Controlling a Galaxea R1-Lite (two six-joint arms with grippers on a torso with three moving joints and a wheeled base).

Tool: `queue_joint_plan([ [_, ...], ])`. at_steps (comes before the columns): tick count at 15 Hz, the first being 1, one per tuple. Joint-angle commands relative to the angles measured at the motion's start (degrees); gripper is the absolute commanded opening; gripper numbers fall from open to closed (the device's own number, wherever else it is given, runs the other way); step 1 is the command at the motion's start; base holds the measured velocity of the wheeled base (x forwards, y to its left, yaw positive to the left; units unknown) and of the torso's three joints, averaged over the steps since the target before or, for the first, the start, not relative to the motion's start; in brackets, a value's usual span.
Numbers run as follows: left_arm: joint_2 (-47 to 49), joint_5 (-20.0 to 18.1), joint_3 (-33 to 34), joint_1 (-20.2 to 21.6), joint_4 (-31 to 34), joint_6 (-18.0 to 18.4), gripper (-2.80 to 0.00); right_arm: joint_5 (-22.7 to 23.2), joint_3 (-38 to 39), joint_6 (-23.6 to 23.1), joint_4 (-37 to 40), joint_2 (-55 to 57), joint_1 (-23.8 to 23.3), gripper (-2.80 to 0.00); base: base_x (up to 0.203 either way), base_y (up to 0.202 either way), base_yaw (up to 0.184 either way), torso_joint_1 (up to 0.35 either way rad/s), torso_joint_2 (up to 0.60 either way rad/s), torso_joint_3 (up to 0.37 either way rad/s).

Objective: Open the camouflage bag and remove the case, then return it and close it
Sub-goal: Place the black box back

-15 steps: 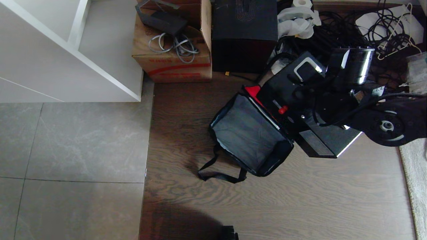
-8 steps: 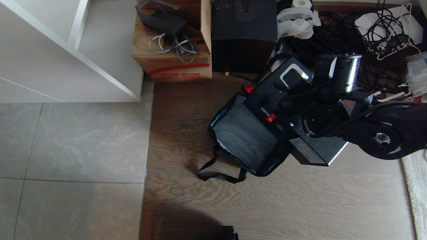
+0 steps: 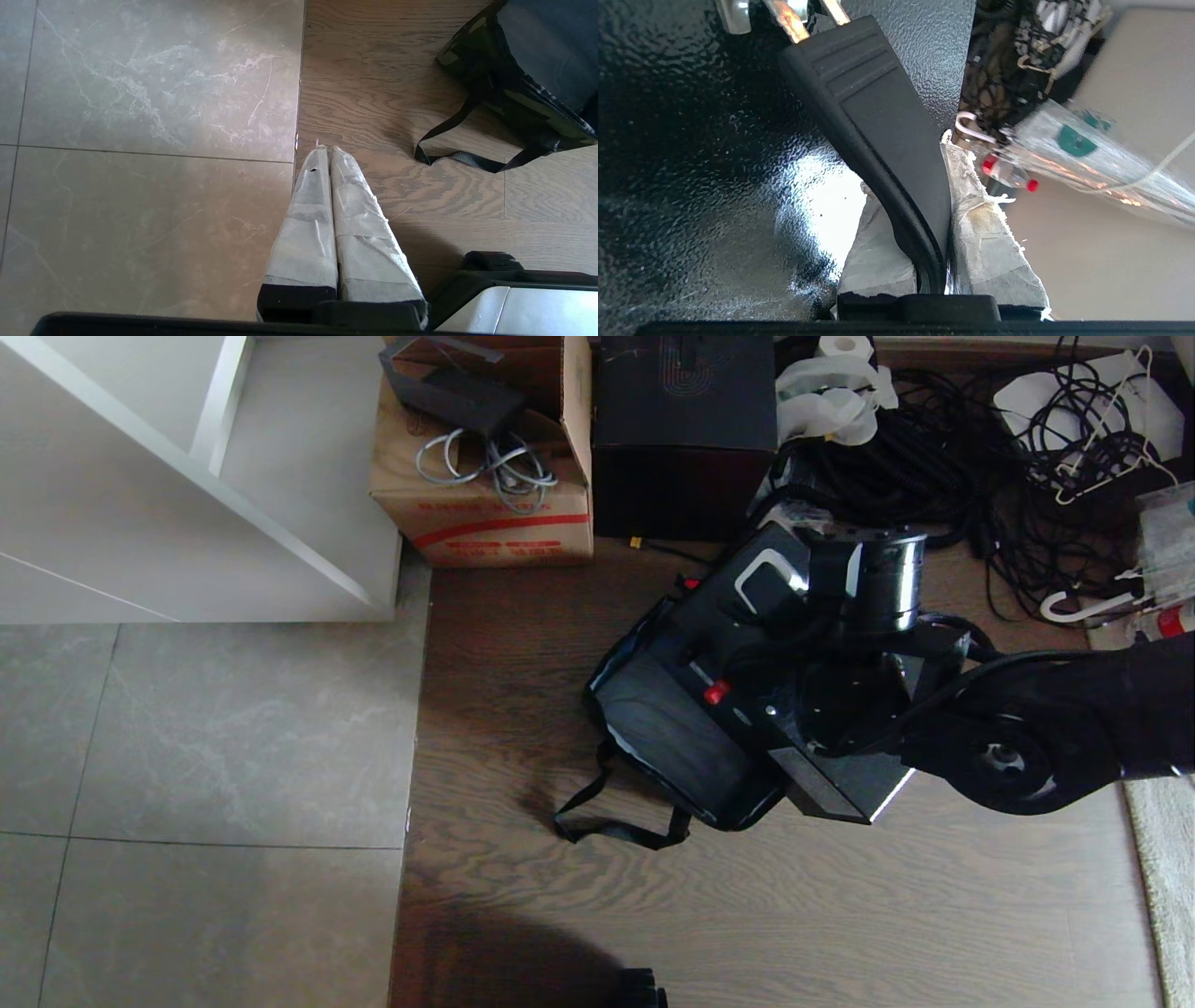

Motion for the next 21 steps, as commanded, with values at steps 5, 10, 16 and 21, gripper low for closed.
queue_joint_plan([
  [5, 0.0, 0.0, 0.0, 0.0, 0.0, 0.0, -2.80, -2.0, -2.0, 0.9, -0.2, 5.0, 1.9, -2.80, 0.000, 0.000, 0.000, 0.000, 0.00, 0.000],
  [10, 0.0, 0.0, 0.0, 0.0, 0.0, 0.0, -2.80, -2.9, -6.4, 1.0, -0.2, 8.5, 3.3, -2.80, 0.000, 0.000, 0.000, 0.000, 0.00, 0.000],
  [16, 0.0, 0.0, 0.0, 0.0, 0.0, 0.0, -2.80, -3.0, -11.4, 1.0, 0.0, 13.4, 3.6, -2.80, 0.000, 0.000, 0.000, 0.000, 0.00, 0.000],
  [21, 0.0, 0.0, 0.0, 0.0, 0.0, 0.0, -2.80, -4.6, -12.5, 1.0, -0.2, 15.4, 3.7, -2.80, 0.000, 0.000, 0.000, 0.000, 0.00, 0.000],
])
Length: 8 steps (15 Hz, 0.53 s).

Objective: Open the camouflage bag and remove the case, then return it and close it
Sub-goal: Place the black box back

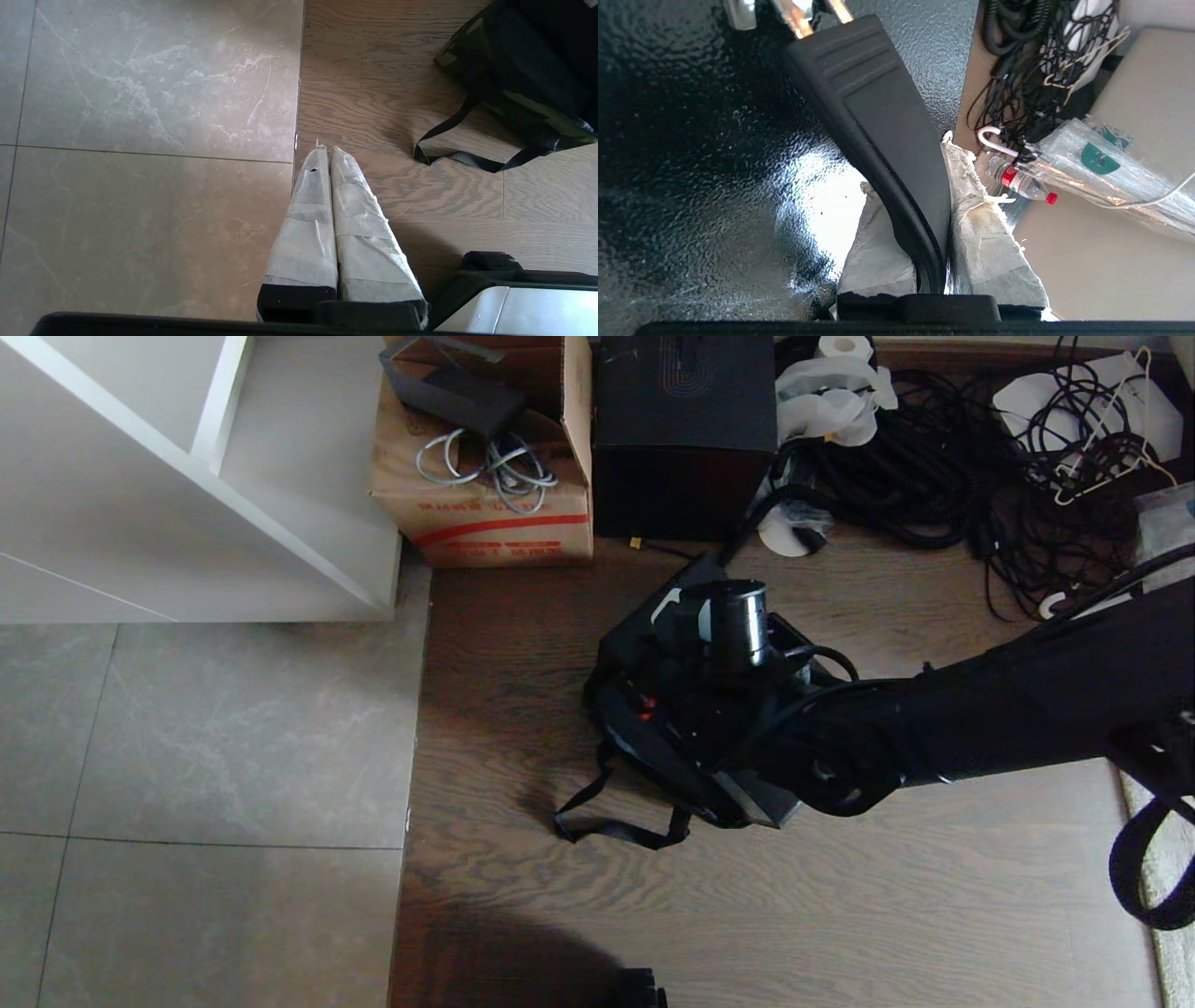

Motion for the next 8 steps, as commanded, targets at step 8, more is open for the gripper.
queue_joint_plan([
  [8, 0.0, 0.0, 0.0, 0.0, 0.0, 0.0, -2.80, -0.5, 2.1, -0.3, 0.1, -1.0, 0.0, -2.80, 0.000, 0.000, 0.000, 0.000, 0.00, 0.000],
])
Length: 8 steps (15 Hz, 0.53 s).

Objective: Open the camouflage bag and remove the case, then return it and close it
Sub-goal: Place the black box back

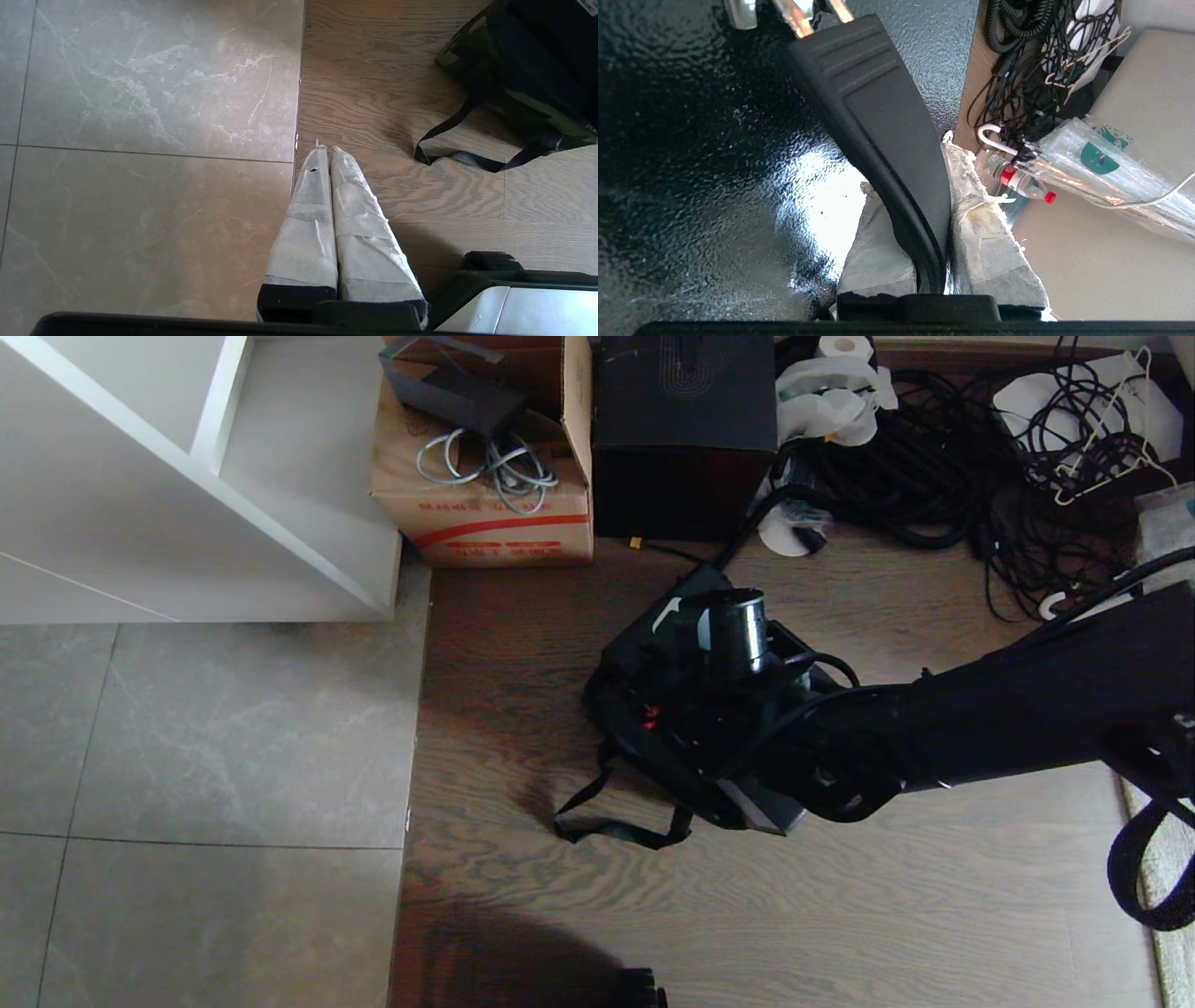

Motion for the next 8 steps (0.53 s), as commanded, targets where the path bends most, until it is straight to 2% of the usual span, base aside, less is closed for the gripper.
queue_joint_plan([
  [1, 0.0, 0.0, 0.0, 0.0, 0.0, 0.0, -2.80, -0.4, 1.3, -0.3, -0.2, -0.9, 0.0, -2.80, 0.000, 0.000, 0.000, 0.000, 0.00, 0.000],
  [8, 0.0, 0.0, 0.0, 0.0, 0.0, 0.0, -2.80, -0.4, 1.7, 0.3, -0.4, 1.1, 0.0, -2.80, 0.000, 0.000, 0.000, 0.000, 0.00, 0.000],
])
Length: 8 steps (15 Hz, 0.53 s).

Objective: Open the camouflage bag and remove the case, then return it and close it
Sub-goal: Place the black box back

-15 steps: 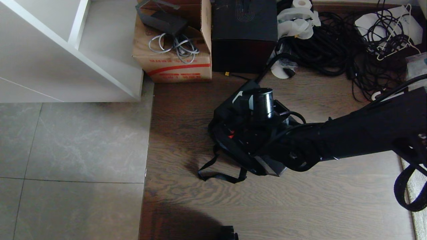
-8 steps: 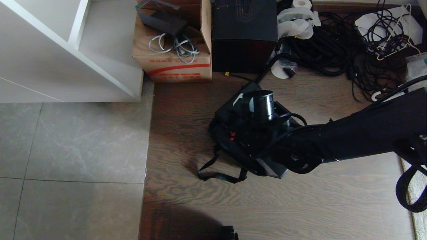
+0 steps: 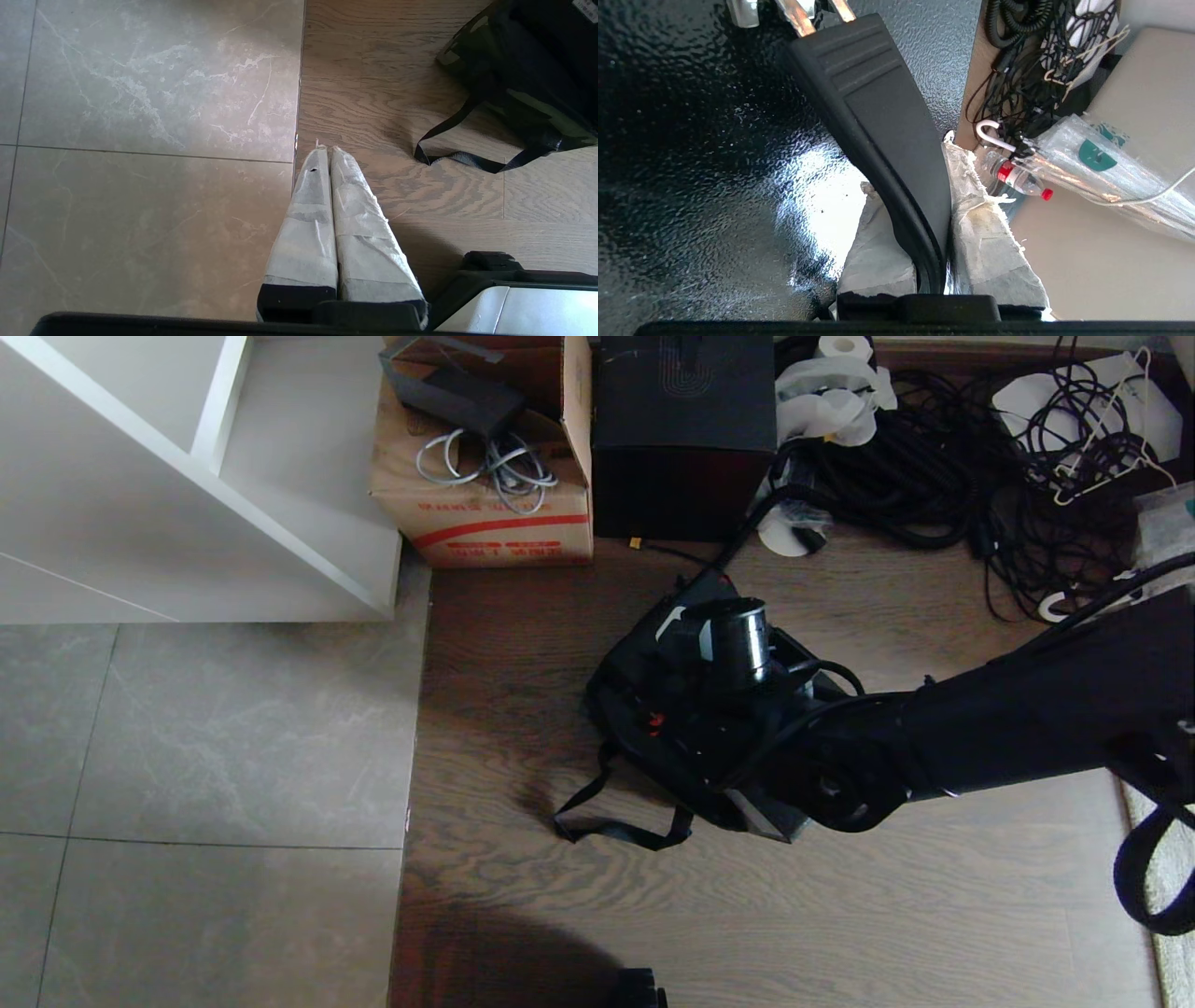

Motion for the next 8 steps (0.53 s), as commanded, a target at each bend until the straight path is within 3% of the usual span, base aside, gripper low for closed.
queue_joint_plan([
  [1, 0.0, 0.0, -0.1, 0.0, 0.0, 0.0, -2.80, -0.3, -0.5, -0.3, -0.1, 1.5, 0.0, -2.80, 0.000, 0.000, 0.000, 0.000, 0.00, 0.000],
  [8, 0.0, 0.0, 0.0, 0.0, 0.0, 0.0, -2.80, -0.3, -4.4, -0.2, -0.4, 5.5, 0.5, -2.80, 0.000, 0.000, 0.000, 0.000, 0.00, 0.000],
])
